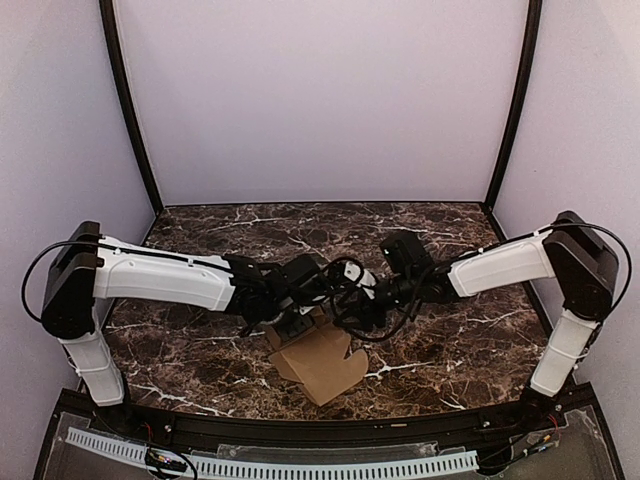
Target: Fold the paper box
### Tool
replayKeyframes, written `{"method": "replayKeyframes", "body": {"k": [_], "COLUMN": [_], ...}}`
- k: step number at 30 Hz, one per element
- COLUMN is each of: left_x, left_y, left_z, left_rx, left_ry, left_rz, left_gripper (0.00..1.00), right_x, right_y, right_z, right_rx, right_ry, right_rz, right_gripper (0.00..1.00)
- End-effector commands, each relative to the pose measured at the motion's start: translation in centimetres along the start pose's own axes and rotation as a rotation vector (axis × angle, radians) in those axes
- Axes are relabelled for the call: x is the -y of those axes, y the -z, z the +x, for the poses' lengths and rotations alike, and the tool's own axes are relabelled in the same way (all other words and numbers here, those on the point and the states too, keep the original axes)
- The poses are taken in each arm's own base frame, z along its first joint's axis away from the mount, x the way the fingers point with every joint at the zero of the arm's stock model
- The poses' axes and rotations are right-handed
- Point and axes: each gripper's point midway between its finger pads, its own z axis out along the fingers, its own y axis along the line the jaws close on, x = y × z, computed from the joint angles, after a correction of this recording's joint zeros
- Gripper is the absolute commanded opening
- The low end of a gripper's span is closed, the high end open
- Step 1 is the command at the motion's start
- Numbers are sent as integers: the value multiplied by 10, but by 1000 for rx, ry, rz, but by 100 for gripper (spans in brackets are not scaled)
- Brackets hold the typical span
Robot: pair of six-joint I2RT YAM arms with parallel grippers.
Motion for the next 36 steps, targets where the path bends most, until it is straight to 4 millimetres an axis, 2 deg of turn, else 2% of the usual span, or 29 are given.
{"method": "replayKeyframes", "body": {"k": [1,6,10,16,22,30,34,36], "left_x": [8,1,6,10,9,6,4,2], "left_y": [-2,-6,-14,-16,-14,-7,2,8], "left_z": [21,21,29,33,32,30,23,20], "left_rx": [-29,-4,-33,-41,-35,-21,13,30], "left_ry": [163,244,241,264,286,303,325,331], "left_rz": [177,209,214,232,241,253,277,284], "left_gripper": [49,49,49,49,49,51,54,55], "right_x": [-2,-6,1,18,25,22,16,19], "right_y": [-11,-31,-46,-70,-80,-84,-94,-97], "right_z": [-19,-31,-42,-41,-49,-35,-34,-32], "right_rx": [56,89,132,151,167,149,129,120], "right_ry": [25,84,77,46,58,62,113,124], "right_rz": [24,96,169,235,270,264,266,285], "right_gripper": [54,54,50,43,37,36,36,30]}}
